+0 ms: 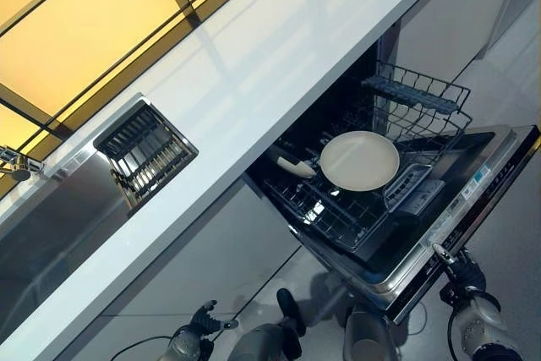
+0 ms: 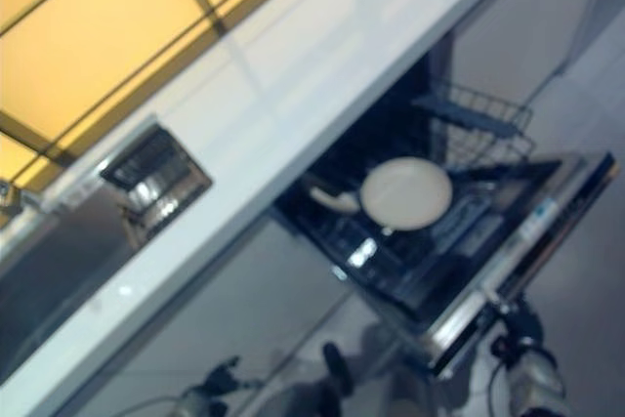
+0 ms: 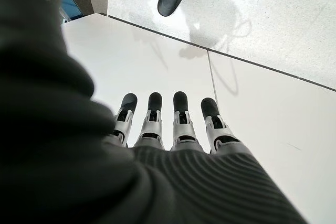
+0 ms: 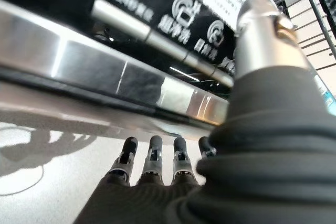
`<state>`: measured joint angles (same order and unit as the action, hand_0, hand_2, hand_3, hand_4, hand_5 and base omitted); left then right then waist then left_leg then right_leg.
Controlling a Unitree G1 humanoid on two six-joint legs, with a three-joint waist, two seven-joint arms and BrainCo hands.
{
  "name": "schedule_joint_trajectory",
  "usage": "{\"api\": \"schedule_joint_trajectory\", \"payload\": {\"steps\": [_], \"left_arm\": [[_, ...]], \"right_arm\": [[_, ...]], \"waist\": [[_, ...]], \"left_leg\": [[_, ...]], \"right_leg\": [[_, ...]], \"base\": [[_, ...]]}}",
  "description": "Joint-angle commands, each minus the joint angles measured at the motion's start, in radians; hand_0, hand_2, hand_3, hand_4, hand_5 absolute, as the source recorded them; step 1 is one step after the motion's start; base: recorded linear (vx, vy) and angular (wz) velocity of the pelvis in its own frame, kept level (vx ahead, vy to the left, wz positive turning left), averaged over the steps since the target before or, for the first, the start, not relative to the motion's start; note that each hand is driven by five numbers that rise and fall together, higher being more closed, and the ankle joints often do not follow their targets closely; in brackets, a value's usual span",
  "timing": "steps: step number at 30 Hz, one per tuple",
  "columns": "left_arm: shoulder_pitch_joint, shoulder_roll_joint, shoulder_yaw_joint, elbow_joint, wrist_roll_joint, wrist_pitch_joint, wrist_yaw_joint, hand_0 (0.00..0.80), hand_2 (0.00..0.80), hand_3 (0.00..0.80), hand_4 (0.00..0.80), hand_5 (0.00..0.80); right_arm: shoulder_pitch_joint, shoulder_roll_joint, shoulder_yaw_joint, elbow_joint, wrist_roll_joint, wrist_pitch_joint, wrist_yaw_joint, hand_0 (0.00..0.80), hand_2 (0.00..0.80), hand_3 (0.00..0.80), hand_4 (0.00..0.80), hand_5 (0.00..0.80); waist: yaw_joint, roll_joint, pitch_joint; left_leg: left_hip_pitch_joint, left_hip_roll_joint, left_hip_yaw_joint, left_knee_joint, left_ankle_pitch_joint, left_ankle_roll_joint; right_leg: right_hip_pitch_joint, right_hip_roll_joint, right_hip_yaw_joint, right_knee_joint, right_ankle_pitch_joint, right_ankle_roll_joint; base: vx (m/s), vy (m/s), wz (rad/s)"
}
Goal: Take plates into dishwasher
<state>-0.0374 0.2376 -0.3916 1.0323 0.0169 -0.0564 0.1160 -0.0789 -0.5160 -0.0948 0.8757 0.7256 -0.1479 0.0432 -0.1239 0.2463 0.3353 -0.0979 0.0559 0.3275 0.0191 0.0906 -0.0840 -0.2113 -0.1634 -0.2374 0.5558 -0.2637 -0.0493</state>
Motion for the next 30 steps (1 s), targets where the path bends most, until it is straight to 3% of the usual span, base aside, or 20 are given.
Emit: {"api": "schedule_joint_trajectory", "payload": {"steps": [1,14,26,30], "left_arm": [[0.000,0.018,0.013,-0.043,-0.005,0.005,-0.002,0.000,0.000,0.000,0.000,0.000],[0.043,0.014,-0.002,-0.039,0.036,0.006,-0.011,0.000,0.000,0.000,0.000,0.000],[0.064,0.014,0.008,-0.029,0.047,0.013,-0.004,0.000,0.000,0.000,0.000,0.000],[0.063,0.021,0.013,-0.015,0.053,0.016,0.000,0.000,0.000,0.000,0.000,0.000]], "right_arm": [[-0.088,0.062,0.129,-0.122,-0.074,0.026,0.138,0.000,0.000,0.000,0.000,0.000],[-0.078,0.124,0.204,-0.206,-0.092,0.043,0.113,0.000,0.000,0.000,0.000,0.000],[-0.089,0.142,0.242,-0.239,-0.128,0.041,0.129,0.000,0.000,0.000,0.000,0.000],[-0.106,0.155,0.257,-0.235,-0.131,0.041,0.125,0.000,0.000,0.000,0.000,0.000]], "waist": [[0.021,-0.058,-0.004],[0.048,-0.077,-0.025],[0.088,-0.098,-0.058],[0.111,-0.120,-0.080]], "left_leg": [[0.021,0.055,-0.045,0.040,0.112,-0.035],[0.064,0.048,-0.056,0.031,0.081,-0.022],[0.080,0.027,-0.061,0.027,-0.001,0.007],[0.084,0.013,-0.081,0.041,-0.046,0.023]], "right_leg": [[0.125,0.035,-0.112,-0.103,-0.054,-0.087],[0.188,0.034,-0.125,-0.131,-0.051,-0.080],[0.246,0.027,-0.141,-0.248,0.007,-0.045],[0.273,0.027,-0.146,-0.290,0.029,-0.030]], "base": [[0.049,-0.024,-0.06],[0.079,0.044,-0.04],[0.085,0.117,0.00],[0.127,0.123,-0.02]]}}
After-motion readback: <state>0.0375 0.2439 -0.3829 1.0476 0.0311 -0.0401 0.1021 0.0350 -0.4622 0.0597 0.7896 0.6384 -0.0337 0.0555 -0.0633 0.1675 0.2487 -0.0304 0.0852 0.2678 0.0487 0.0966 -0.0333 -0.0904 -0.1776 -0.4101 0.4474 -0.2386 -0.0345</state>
